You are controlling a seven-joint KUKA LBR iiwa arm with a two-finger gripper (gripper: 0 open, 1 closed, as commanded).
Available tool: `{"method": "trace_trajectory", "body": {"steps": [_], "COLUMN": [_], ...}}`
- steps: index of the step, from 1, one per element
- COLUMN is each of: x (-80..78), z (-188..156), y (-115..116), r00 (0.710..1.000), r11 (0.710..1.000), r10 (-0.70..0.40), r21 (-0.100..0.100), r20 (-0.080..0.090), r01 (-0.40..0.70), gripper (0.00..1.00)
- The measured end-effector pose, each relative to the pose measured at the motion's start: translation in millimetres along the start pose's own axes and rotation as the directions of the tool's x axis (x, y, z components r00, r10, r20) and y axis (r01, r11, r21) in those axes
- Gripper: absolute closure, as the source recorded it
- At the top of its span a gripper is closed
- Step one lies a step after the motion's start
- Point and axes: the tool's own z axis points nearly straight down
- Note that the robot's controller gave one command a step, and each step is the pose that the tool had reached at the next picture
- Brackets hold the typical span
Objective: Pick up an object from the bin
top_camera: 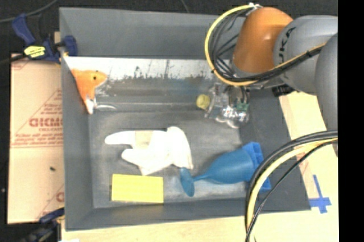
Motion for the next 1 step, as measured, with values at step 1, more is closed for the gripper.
{"method": "trace_trajectory", "body": {"steps": [1], "x": [1.1], "z": [-6.5], "y": [-0.2], "r00": [1.000], "r11": [1.000], "r10": [0.000], "r21": [0.000], "r20": [-0.005], "r01": [0.000], "gripper": [1.00]}}
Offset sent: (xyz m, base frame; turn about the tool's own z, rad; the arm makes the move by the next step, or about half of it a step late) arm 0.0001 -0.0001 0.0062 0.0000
